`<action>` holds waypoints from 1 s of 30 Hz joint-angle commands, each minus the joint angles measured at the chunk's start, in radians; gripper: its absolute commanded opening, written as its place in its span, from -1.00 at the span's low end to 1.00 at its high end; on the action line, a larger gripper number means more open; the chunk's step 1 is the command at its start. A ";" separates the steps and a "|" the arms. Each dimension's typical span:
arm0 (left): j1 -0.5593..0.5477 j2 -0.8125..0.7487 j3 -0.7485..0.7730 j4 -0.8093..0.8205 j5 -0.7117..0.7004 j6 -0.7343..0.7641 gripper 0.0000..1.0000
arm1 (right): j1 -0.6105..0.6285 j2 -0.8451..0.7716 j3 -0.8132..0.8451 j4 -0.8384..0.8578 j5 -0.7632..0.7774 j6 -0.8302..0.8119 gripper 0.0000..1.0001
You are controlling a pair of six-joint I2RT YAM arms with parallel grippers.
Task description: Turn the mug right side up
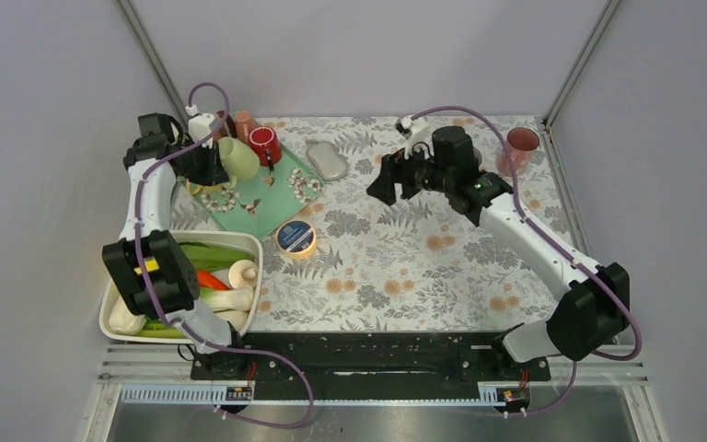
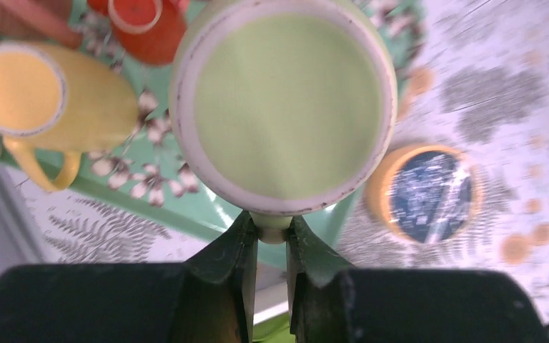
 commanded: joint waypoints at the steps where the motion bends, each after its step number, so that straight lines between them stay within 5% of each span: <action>1: -0.049 -0.142 0.010 0.067 0.311 -0.161 -1.00 | 0.080 0.006 -0.084 0.492 -0.235 0.254 0.68; 10: -0.259 -0.304 -0.016 0.073 0.557 -0.264 -1.00 | 0.130 0.196 -0.132 1.195 -0.285 0.765 0.69; 18: -0.396 -0.328 -0.038 0.074 0.635 -0.302 -1.00 | 0.134 0.247 -0.119 1.412 -0.276 0.910 0.54; 19: -0.411 -0.326 -0.051 0.074 0.636 -0.298 -1.00 | 0.134 0.240 -0.122 1.431 -0.272 0.916 0.39; 22: -0.428 -0.309 -0.077 0.074 0.640 -0.297 -1.00 | 0.134 0.217 -0.126 1.482 -0.271 0.937 -0.56; 24: -0.427 -0.297 -0.073 0.043 0.612 -0.265 -1.00 | 0.131 0.186 -0.144 1.470 -0.270 0.929 -0.99; 25: -0.425 -0.291 -0.058 0.005 0.582 -0.221 -0.84 | 0.124 0.167 -0.155 1.430 -0.270 0.902 -1.00; 28: -0.404 -0.291 -0.034 -0.086 0.446 -0.115 0.71 | 0.101 0.057 -0.205 1.161 -0.238 0.712 -1.00; 29: -0.385 -0.299 -0.041 -0.088 0.401 -0.100 0.95 | 0.099 0.012 -0.213 1.006 -0.209 0.599 -1.00; 30: -0.362 -0.306 -0.048 -0.088 0.361 -0.086 0.98 | 0.100 -0.030 -0.203 0.828 -0.163 0.483 -1.00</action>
